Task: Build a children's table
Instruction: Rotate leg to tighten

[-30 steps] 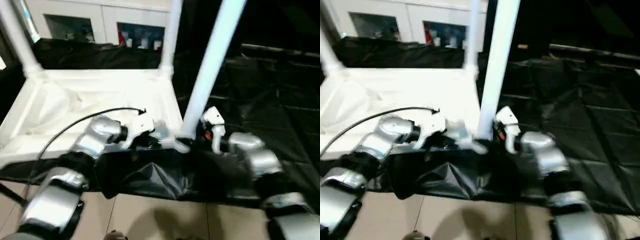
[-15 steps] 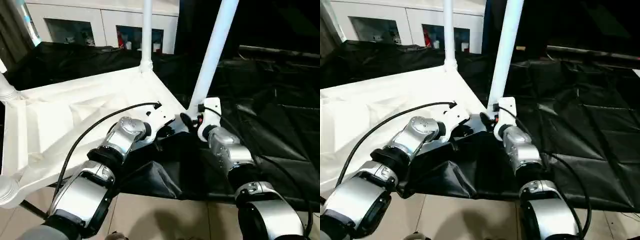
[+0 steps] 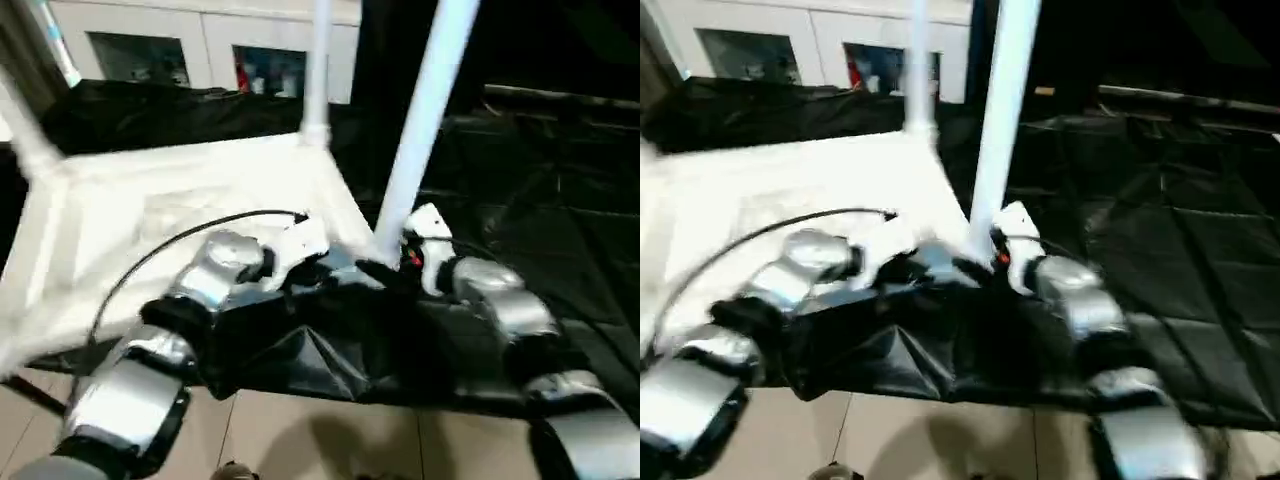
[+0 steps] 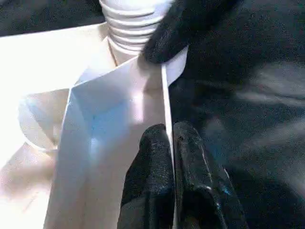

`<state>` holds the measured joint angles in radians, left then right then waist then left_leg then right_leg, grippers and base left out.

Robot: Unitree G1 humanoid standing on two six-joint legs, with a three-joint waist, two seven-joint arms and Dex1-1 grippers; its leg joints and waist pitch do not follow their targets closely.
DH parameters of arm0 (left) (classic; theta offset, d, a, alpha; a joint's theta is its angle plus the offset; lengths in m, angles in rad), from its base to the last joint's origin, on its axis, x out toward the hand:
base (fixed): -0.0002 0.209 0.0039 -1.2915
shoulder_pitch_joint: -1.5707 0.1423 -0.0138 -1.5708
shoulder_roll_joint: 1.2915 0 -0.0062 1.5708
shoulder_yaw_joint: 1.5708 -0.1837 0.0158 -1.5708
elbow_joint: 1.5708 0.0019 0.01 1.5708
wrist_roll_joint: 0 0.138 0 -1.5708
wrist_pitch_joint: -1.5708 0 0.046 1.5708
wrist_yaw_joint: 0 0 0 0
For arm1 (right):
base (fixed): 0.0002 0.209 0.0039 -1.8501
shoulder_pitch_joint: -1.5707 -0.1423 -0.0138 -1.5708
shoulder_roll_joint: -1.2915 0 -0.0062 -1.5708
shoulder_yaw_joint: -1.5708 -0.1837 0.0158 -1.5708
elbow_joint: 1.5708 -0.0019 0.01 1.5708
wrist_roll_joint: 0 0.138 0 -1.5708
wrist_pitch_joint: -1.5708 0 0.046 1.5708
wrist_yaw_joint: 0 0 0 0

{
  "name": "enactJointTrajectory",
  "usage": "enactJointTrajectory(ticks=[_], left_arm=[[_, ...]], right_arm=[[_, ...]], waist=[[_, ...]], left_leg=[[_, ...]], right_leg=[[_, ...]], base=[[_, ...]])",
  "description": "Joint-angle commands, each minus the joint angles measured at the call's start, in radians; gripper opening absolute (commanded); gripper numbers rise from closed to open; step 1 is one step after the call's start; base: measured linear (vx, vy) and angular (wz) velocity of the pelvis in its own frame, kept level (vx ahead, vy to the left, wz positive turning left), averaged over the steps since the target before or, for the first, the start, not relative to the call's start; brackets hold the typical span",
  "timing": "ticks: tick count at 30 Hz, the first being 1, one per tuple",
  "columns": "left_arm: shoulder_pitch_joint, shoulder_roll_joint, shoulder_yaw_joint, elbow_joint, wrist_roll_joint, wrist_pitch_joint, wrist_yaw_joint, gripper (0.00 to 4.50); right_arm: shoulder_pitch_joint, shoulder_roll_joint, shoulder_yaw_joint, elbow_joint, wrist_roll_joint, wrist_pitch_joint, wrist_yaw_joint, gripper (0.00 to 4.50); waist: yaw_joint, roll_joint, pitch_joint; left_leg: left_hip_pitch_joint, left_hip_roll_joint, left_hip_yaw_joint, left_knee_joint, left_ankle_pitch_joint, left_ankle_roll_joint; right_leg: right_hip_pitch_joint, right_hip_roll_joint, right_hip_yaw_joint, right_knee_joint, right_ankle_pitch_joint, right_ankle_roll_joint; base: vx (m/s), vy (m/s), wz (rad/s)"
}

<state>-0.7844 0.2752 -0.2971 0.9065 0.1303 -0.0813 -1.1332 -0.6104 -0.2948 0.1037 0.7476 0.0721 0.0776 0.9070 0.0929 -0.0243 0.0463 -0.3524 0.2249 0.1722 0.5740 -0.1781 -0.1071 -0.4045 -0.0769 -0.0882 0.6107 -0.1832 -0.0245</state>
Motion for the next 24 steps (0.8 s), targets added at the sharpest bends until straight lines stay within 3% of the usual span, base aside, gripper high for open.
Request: enactJointTrajectory(ticks=[1, 5, 15, 18, 20, 21, 22, 24], left_arm=[[0.017, 0.005, -0.026, -0.033, -0.015, -0.019, -0.077, 0.00], [0.035, 0.030, -0.025, -0.060, -0.036, -0.016, -0.157, 0.00], [0.042, 0.029, -0.019, -0.061, -0.037, -0.020, -0.146, 0.00], [0.029, 0.008, -0.009, -0.032, -0.009, 0.003, -0.043, 0.00], [0.015, -0.012, 0.002, -0.005, 0.004, 0.013, 0.036, 0.00], [0.002, -0.029, 0.007, 0.016, 0.013, 0.024, 0.093, 0.00], [0.002, -0.029, 0.007, 0.016, 0.013, 0.024, 0.093, 0.00], [-0.032, -0.088, 0.011, 0.066, 0.039, 0.070, 0.243, 0.00]], right_arm=[[0.006, -0.030, 0.013, -0.042, 0.009, 0.003, 0.070, 3.88], [0.015, -0.063, 0.037, -0.080, 0.030, 0.035, 0.171, 3.88], [0.039, -0.034, 0.035, -0.102, 0.046, 0.062, 0.179, 2.98], [0.042, 0.009, 0.002, -0.061, 0.032, 0.083, 0.039, 2.85], [0.034, 0.037, -0.018, -0.019, 0.017, 0.084, -0.072, 2.81], [0.026, 0.063, -0.042, 0.015, 0.018, 0.098, -0.164, 2.80], [0.026, 0.063, -0.042, 0.015, 0.018, 0.098, -0.164, 2.79], [0.000, 0.141, -0.125, 0.106, 0.038, 0.136, -0.448, 2.79]], waist=[[0.001, 0.002, -0.064], [0.003, 0.001, -0.063], [0.003, -0.001, -0.064], [-0.001, -0.001, -0.063], [-0.005, -0.001, -0.058], [-0.008, 0.000, -0.056], [-0.008, 0.000, -0.056], [-0.011, 0.000, -0.056]], left_leg=[[0.000, 0.012, 0.009, -0.055, -0.158, 0.083], [0.000, 0.012, 0.009, -0.056, -0.165, 0.075], [0.000, 0.010, 0.009, -0.055, -0.154, 0.065], [0.000, 0.010, 0.009, -0.057, -0.163, 0.055], [0.004, 0.008, 0.006, -0.062, -0.194, 0.036], [0.008, 0.006, 0.007, -0.062, -0.218, 0.023], [0.008, 0.006, 0.007, -0.062, -0.218, 0.023], [0.011, 0.006, 0.005, -0.065, -0.229, 0.004]], right_leg=[[0.065, -0.060, 0.049, -0.060, -0.071, -0.246], [0.064, -0.061, 0.050, -0.063, -0.106, -0.241], [0.063, -0.061, 0.050, -0.063, -0.113, -0.230], [0.062, -0.062, 0.051, -0.066, -0.138, -0.222], [0.058, -0.064, 0.050, -0.076, -0.213, -0.202], [0.053, -0.065, 0.051, -0.086, -0.295, -0.178], [0.053, -0.065, 0.051, -0.086, -0.295, -0.178], [0.047, -0.065, 0.053, -0.091, -0.349, -0.155]], base=[[0.000, 0.000, 0.00], [0.000, 0.000, 0.00], [0.000, 0.000, 0.00], [0.000, 0.000, 0.00], [0.000, 0.000, 0.00], [0.000, 0.000, 0.00], [0.000, 0.000, 0.00], [0.000, 0.000, 0.00]])
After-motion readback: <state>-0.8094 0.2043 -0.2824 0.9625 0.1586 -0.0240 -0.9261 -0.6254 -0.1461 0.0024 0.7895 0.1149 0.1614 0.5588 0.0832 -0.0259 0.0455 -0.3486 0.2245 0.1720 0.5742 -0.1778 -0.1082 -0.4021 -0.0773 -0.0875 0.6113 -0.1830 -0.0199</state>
